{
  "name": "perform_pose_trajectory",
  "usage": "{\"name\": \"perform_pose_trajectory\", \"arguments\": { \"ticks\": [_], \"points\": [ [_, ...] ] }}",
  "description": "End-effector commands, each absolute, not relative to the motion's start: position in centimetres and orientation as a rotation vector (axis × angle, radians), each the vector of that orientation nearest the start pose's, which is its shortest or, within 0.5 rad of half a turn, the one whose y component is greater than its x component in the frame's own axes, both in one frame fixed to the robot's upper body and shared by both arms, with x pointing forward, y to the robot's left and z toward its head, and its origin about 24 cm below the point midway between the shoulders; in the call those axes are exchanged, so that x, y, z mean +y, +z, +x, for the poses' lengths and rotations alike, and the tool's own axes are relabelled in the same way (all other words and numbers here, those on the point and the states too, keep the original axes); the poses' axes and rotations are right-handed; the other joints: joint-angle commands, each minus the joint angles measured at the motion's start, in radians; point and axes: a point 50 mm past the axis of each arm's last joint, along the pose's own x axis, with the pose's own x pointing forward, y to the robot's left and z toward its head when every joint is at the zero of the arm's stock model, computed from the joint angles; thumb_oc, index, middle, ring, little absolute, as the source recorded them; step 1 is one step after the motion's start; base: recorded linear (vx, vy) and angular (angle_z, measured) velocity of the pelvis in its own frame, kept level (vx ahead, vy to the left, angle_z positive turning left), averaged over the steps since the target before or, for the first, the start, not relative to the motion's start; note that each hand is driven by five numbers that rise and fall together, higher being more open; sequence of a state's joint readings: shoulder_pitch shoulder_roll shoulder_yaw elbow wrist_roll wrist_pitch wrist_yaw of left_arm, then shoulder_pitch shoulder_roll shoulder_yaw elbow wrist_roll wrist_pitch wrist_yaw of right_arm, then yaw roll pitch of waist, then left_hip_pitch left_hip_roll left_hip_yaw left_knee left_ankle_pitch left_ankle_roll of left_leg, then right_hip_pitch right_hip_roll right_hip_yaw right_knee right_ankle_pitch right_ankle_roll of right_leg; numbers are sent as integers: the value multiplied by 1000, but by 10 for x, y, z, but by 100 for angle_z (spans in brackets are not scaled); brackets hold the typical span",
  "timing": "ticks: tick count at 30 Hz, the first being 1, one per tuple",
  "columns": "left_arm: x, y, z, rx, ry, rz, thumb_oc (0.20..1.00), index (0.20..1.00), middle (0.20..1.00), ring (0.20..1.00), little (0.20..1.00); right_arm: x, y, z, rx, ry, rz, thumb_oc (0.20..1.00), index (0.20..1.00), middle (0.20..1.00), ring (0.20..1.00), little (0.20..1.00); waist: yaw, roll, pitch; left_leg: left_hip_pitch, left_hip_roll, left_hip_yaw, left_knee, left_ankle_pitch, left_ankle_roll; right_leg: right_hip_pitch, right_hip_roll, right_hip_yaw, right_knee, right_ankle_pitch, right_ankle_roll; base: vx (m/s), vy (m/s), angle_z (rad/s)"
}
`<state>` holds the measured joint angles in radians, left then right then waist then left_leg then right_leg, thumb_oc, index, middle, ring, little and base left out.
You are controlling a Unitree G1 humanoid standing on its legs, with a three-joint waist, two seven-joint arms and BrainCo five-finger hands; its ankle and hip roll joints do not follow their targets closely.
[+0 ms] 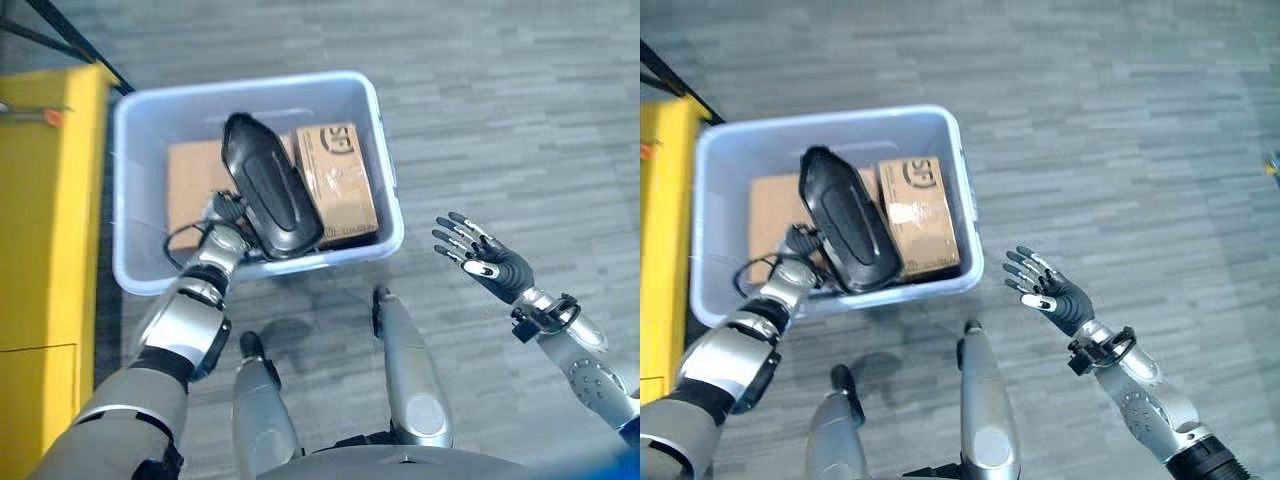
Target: Move parts from the plastic box to the shelf.
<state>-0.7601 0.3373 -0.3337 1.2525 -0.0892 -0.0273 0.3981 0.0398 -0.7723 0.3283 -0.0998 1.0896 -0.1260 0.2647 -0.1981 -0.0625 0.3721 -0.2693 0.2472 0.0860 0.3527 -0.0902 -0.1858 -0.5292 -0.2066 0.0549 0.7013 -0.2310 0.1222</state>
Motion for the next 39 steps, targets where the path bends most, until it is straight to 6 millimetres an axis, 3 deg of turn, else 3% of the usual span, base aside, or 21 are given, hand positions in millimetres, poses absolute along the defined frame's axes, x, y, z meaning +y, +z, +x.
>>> {"name": "perform_pose_trajectory", "arguments": {
  "ticks": [1, 4, 7, 10, 11, 15, 18, 24, 28, 31, 32, 35, 36, 38, 39],
  "points": [
    [227, 17, 349, 338, 379, 499, 200, 200, 200, 200, 200, -195, 72, 230, 26, 506, 367, 1000, 1000, 1000, 1000, 1000, -10, -33, 54, -96, 18, -21, 55, 38, 45, 94, 5, 5, -178, 106, -10, 82, -10, 16],
    [190, 12, 343, 204, 261, 579, 200, 200, 200, 200, 200, -183, 66, 230, 8, 487, 428, 1000, 1000, 1000, 1000, 1000, 12, -1, 9, -20, 10, -17, -33, 72, 48, 174, -8, -24, -244, 118, 3, 113, -16, 6],
    [179, 10, 331, 112, 195, 623, 200, 200, 200, 200, 200, -180, 65, 228, -10, 461, 457, 1000, 1000, 1000, 1000, 1000, 27, 23, -35, 44, 9, -5, -109, 98, 52, 232, -18, -47, -308, 131, 11, 108, -4, 15],
    [184, 25, 324, -9, 175, 657, 200, 200, 200, 200, 200, -184, 62, 223, -10, 429, 460, 1000, 1000, 1000, 1000, 1000, 39, 41, -77, 104, 8, 5, -171, 117, 55, 288, -26, -65, -362, 141, 20, 64, 2, 15],
    [197, 49, 314, -151, 179, 681, 200, 200, 200, 200, 200, -192, 60, 219, -12, 393, 445, 1000, 1000, 1000, 1000, 1000, 52, 57, -123, 153, 7, 17, -222, 129, 57, 340, -34, -88, -425, 156, 30, 96, -7, 7],
    [224, 72, 284, -279, 193, 686, 200, 200, 200, 200, 200, -200, 50, 211, 12, 347, 440, 1000, 1000, 1000, 1000, 1000, 65, 64, -207, 226, 2, 39, -286, 135, 60, 423, -44, -104, -531, 185, 47, 99, -21, 1],
    [225, 73, 262, -285, 148, 599, 200, 200, 200, 200, 200, -197, 40, 207, 53, 331, 460, 1000, 1000, 1000, 1000, 1000, 81, 70, -274, 271, -11, 58, -324, 131, 63, 481, -57, -113, -627, 221, 63, 78, -10, -2],
    [231, 71, 230, -265, 91, 540, 200, 200, 200, 200, 200, -195, 35, 201, 68, 321, 478, 1000, 1000, 1000, 1000, 1000, 95, 72, -324, 313, -23, 75, -340, 119, 70, 524, -76, -126, -663, 235, 76, 7, -10, -12],
    [231, 76, 217, -271, 48, 540, 200, 200, 200, 200, 200, -196, 31, 199, 70, 285, 488, 1000, 1000, 1000, 1000, 1000, 102, 69, -348, 340, -24, 62, -346, 116, 76, 551, -76, -138, -636, 208, 74, -4, -27, 7],
    [233, 74, 207, -244, 48, 530, 200, 200, 200, 200, 200, -194, 32, 200, 58, 272, 512, 1000, 1000, 1000, 1000, 1000, 105, 73, -348, 369, -6, 38, -339, 118, 78, 570, -55, -148, -555, 140, 54, -33, -118, 25],
    [236, 73, 200, -230, 51, 512, 200, 200, 200, 200, 200, -191, 33, 201, 52, 283, 521, 1000, 1000, 1000, 1000, 1000, 112, 79, -338, 371, 25, 8, -334, 141, 76, 555, -26, -143, -460, 81, 29, -87, -220, 32],
    [237, 68, 194, -194, 52, 479, 200, 200, 200, 200, 200, -187, 39, 205, 37, 319, 525, 1000, 1000, 1000, 1000, 1000, 121, 85, -325, 363, 72, -11, -325, 179, 69, 504, 21, -140, -357, 19, -9, -122, -268, 22],
    [240, 65, 189, -169, 59, 462, 200, 200, 200, 200, 200, -181, 44, 211, 25, 368, 506, 1000, 1000, 1000, 1000, 1000, 144, 88, -304, 341, 108, -32, -319, 243, 62, 466, 62, -146, -308, -6, -32, -222, -363, 1],
    [243, 66, 187, -164, 61, 464, 200, 200, 200, 200, 200, -175, 55, 221, -15, 419, 473, 1000, 1000, 1000, 1000, 1000, 182, 88, -274, 267, 138, -63, -353, 378, 40, 429, 105, -188, -293, -21, -61, -282, -370, 9],
    [243, 66, 187, -164, 62, 464, 200, 200, 200, 200, 200, -175, 55, 222, -16, 419, 473, 1000, 1000, 1000, 1000, 1000, 175, 89, -276, 261, 138, -71, -358, 384, 38, 427, 105, -195, -294, -21, -62, -228, -261, 77]
  ]
}}
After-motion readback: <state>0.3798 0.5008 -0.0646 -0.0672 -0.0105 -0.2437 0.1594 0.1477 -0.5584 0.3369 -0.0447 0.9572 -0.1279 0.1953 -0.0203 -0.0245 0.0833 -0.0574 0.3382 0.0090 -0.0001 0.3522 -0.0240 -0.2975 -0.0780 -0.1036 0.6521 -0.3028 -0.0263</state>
